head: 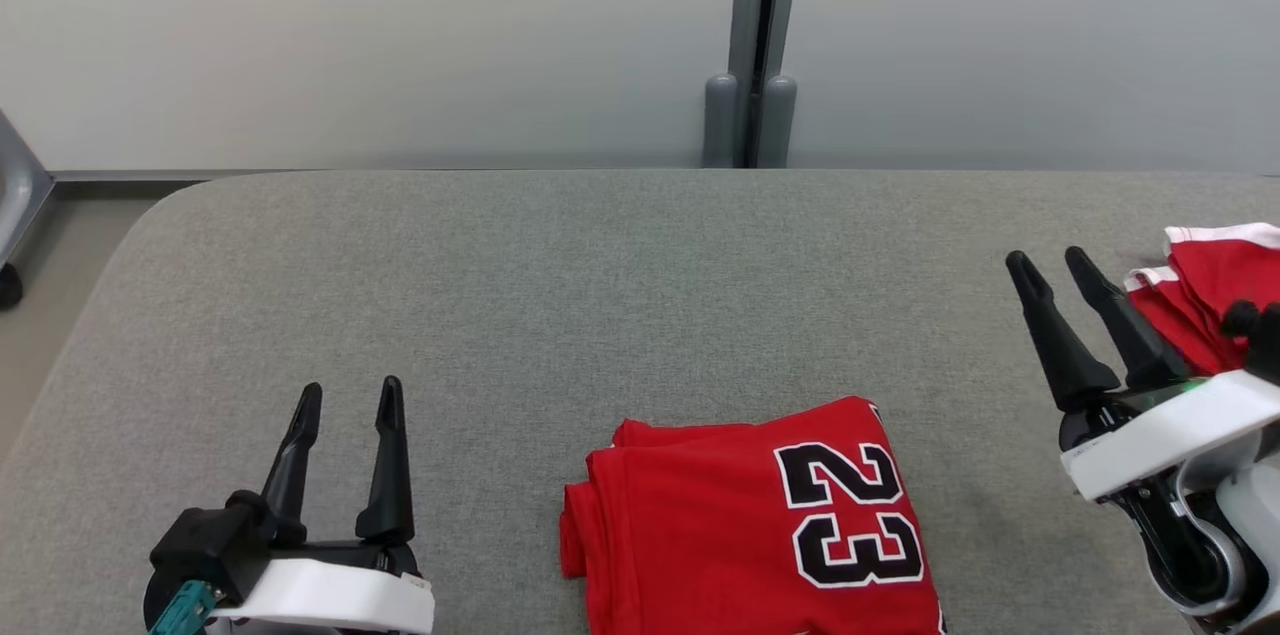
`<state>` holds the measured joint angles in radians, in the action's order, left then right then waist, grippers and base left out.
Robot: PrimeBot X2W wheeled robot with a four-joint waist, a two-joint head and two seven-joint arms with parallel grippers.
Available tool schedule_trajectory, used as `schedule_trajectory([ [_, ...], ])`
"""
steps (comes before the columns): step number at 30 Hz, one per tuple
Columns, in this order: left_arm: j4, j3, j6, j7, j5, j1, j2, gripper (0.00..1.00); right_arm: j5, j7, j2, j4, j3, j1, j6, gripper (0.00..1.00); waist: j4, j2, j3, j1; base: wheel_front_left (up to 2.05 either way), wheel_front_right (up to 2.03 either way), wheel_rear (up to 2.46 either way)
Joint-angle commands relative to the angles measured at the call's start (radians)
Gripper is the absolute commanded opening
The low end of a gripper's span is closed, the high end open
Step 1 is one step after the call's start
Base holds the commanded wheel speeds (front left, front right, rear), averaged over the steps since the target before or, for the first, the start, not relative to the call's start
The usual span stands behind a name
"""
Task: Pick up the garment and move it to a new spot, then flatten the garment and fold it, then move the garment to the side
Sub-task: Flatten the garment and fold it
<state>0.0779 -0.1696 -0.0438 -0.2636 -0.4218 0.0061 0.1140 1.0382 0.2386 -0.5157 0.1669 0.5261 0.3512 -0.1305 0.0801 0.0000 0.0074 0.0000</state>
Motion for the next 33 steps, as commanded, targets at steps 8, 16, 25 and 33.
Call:
schedule_trajectory([
  [8,-0.039,0.078,0.036,-0.001,0.048,0.037,-0.021,1.00,-0.245,0.028,0.069,0.020,-0.191,-0.130,-0.001,1.00,-0.046,0.0000,-0.011,0.0000,0.00,0.00,0.00],
  [16,-0.029,0.124,0.072,-0.001,0.089,0.058,-0.049,1.00,-0.496,0.028,0.190,0.008,-0.332,-0.238,0.000,1.00,-0.056,0.0000,-0.011,0.0000,0.00,0.00,0.00],
  [25,-0.016,0.155,0.091,-0.001,0.127,0.066,-0.058,1.00,-0.613,0.027,0.256,0.051,-0.352,-0.274,0.000,1.00,-0.055,0.0000,-0.017,0.0000,0.00,0.00,0.00],
  [33,-0.013,0.155,0.096,-0.001,0.147,0.065,-0.061,1.00,-0.638,0.027,0.261,0.044,-0.370,-0.257,0.000,1.00,-0.057,0.0000,-0.017,0.0000,0.00,0.00,0.00],
])
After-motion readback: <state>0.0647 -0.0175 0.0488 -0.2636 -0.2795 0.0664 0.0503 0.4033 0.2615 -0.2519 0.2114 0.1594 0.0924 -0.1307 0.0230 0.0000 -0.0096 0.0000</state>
